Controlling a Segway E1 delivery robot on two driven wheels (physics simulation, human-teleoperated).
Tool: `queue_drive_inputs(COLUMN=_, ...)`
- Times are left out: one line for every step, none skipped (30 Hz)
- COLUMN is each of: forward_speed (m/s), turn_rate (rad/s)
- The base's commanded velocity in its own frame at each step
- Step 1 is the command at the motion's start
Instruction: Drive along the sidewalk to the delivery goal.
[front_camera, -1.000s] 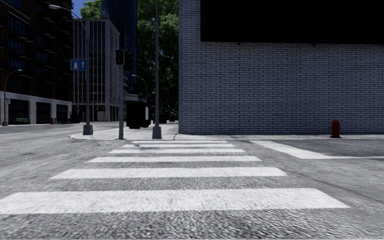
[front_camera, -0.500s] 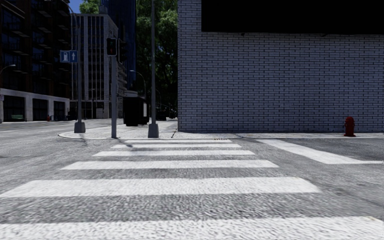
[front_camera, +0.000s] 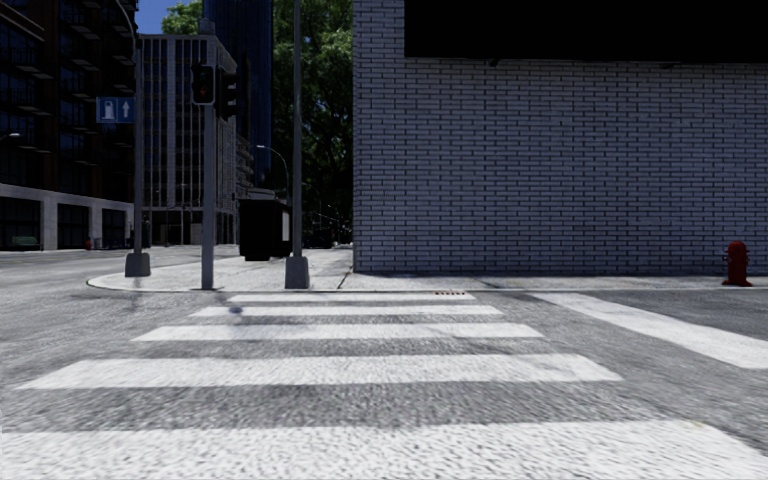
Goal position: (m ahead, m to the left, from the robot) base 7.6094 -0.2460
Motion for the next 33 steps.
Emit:
queue_drive_inputs(forward_speed=2.0, turn_rate=0.0)
queue_drive_inputs(forward_speed=2.0, turn_rate=0.0)
queue_drive_inputs(forward_speed=2.0, turn_rate=0.0)
queue_drive_inputs(forward_speed=2.0, turn_rate=0.0)
queue_drive_inputs(forward_speed=2.0, turn_rate=0.0)
queue_drive_inputs(forward_speed=2.0, turn_rate=0.0)
queue_drive_inputs(forward_speed=2.0, turn_rate=0.0)
queue_drive_inputs(forward_speed=2.0, turn_rate=0.0)
queue_drive_inputs(forward_speed=2.0, turn_rate=0.0)
queue_drive_inputs(forward_speed=2.0, turn_rate=0.0)
queue_drive_inputs(forward_speed=2.0, turn_rate=0.0)
queue_drive_inputs(forward_speed=2.0, turn_rate=0.0)
queue_drive_inputs(forward_speed=2.0, turn_rate=0.0)
queue_drive_inputs(forward_speed=2.0, turn_rate=0.0)
queue_drive_inputs(forward_speed=2.0, turn_rate=0.0)
queue_drive_inputs(forward_speed=2.0, turn_rate=0.0)
queue_drive_inputs(forward_speed=2.0, turn_rate=0.0)
queue_drive_inputs(forward_speed=2.0, turn_rate=0.0)
queue_drive_inputs(forward_speed=2.0, turn_rate=0.0)
queue_drive_inputs(forward_speed=2.0, turn_rate=0.0)
queue_drive_inputs(forward_speed=2.0, turn_rate=0.0)
queue_drive_inputs(forward_speed=2.0, turn_rate=0.0)
queue_drive_inputs(forward_speed=2.0, turn_rate=0.0)
queue_drive_inputs(forward_speed=2.0, turn_rate=0.0)
queue_drive_inputs(forward_speed=2.0, turn_rate=0.0)
queue_drive_inputs(forward_speed=2.0, turn_rate=0.0)
queue_drive_inputs(forward_speed=2.0, turn_rate=0.0)
queue_drive_inputs(forward_speed=2.0, turn_rate=0.0)
queue_drive_inputs(forward_speed=2.0, turn_rate=0.0)
queue_drive_inputs(forward_speed=2.0, turn_rate=0.0)
queue_drive_inputs(forward_speed=2.0, turn_rate=0.0)
queue_drive_inputs(forward_speed=2.0, turn_rate=-0.02)
queue_drive_inputs(forward_speed=2.0, turn_rate=-0.07)
